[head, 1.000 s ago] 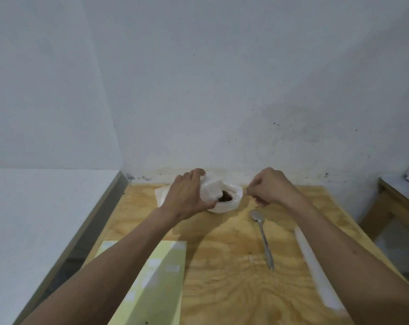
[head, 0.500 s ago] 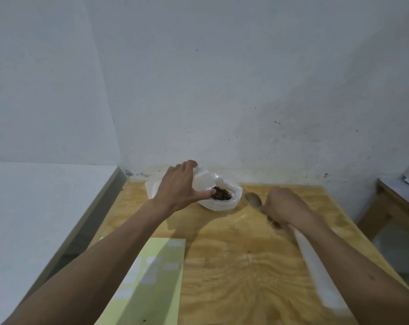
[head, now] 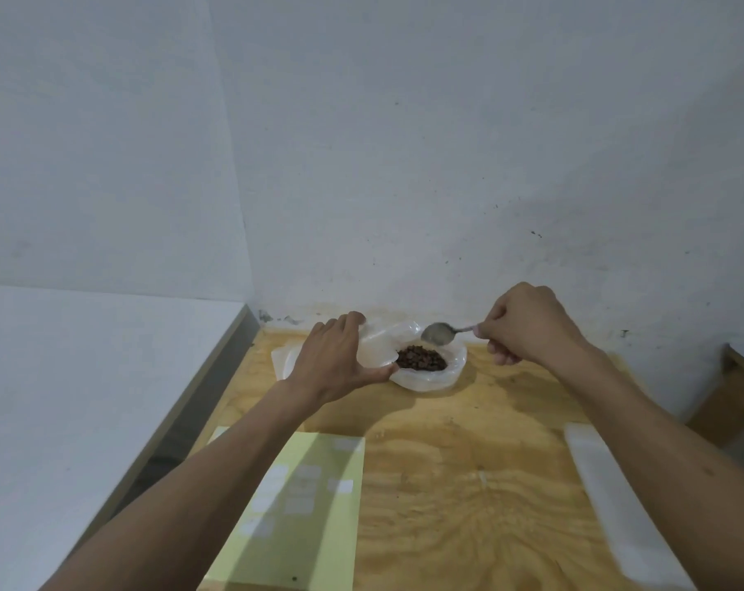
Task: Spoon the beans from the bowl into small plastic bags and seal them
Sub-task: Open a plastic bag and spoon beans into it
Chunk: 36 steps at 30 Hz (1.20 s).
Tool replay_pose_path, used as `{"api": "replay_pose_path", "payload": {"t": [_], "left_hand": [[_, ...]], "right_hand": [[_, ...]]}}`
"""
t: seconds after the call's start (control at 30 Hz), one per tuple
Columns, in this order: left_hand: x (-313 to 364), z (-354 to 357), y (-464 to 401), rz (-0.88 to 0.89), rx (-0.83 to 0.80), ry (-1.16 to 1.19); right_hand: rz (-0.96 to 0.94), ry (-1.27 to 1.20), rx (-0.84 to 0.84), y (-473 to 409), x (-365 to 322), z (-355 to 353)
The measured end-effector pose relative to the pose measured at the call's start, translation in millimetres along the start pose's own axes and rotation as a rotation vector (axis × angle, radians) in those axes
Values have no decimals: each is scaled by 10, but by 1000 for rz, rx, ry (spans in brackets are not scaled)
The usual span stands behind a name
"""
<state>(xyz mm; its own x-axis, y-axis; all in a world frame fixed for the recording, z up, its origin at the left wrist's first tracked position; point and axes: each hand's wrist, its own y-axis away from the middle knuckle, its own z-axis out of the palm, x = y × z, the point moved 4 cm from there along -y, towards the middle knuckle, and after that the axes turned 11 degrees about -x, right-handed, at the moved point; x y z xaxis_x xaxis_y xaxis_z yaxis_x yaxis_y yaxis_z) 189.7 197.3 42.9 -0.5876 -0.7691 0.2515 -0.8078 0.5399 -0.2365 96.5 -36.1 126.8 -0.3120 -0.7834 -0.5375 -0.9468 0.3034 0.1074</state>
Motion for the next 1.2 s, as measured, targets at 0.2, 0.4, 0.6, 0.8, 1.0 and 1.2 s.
{"api": "replay_pose_path", "payload": {"t": [0.2, 0.4, 0.6, 0.8, 1.0, 1.2], "left_hand": [[18, -16, 37, -7, -18, -6], [19, -11, 36, -2, -36, -12], [36, 10, 36, 6, -52, -30], [15, 32, 37, -1, -44, -32], [45, 25, 37, 0, -44, -34], [134, 38, 52, 13, -38, -38]], "right_hand": [[-78, -161, 104, -56, 91, 154], [-185, -7, 213, -162, 145, 361], [28, -149, 226, -245, 356, 687], [279, -613, 188, -250, 517, 871], [270, -713, 236, -179, 539, 715], [236, -737, 255, -123, 532, 671]]}}
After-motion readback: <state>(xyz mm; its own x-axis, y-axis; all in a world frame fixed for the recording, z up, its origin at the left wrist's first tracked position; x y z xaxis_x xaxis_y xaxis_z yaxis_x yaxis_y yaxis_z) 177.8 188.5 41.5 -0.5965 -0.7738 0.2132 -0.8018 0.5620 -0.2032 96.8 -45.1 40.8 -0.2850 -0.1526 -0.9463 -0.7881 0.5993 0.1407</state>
